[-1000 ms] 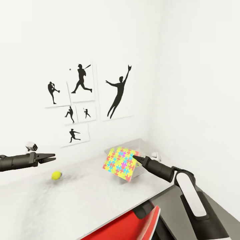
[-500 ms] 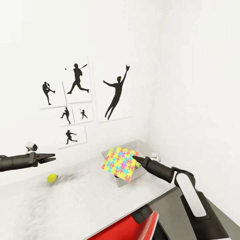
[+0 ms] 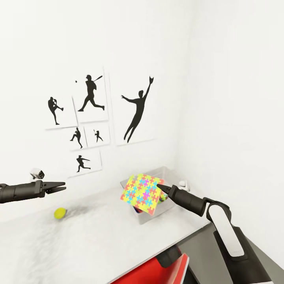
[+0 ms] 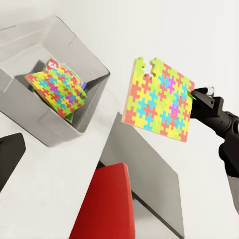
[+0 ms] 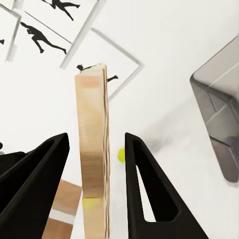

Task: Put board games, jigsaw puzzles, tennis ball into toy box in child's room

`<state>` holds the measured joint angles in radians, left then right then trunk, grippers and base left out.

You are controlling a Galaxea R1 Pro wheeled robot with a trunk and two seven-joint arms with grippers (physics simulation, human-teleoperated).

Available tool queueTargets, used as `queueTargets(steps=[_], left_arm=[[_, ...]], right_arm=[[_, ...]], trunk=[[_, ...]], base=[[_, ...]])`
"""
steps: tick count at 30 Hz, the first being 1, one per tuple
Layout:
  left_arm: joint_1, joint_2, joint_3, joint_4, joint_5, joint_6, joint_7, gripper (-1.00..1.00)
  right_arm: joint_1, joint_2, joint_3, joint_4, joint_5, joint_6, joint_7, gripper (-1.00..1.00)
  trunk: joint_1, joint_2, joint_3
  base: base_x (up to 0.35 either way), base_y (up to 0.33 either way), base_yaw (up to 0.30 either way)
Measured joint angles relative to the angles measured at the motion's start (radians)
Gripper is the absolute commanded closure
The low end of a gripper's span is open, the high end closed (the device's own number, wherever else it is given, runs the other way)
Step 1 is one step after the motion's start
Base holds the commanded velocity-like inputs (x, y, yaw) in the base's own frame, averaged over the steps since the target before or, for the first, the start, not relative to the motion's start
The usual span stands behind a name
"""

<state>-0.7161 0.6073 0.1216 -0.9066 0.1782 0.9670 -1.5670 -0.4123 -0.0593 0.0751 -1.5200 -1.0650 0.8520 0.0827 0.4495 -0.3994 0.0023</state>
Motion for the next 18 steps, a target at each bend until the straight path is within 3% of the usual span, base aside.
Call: queueTargets(steps=[5, 18], left_arm=[[0.0, 0.0, 0.0, 0.0, 0.0, 0.0, 0.0, -1.0], [0.0, 0.0, 0.001, 0.0, 0.0, 0.0, 0.0, -1.0]], right_arm=[[0.0, 0.0, 0.0, 0.0, 0.001, 0.0, 0.0, 1.0], [0.0, 0.0, 0.0, 0.005, 0.002, 0.0, 0.003, 1.0]], trunk=[[0.0, 0.0, 0.0], [0.0, 0.0, 0.0]], base=[[0.183, 0.037, 0.0], [0.012, 0.001, 0.0]])
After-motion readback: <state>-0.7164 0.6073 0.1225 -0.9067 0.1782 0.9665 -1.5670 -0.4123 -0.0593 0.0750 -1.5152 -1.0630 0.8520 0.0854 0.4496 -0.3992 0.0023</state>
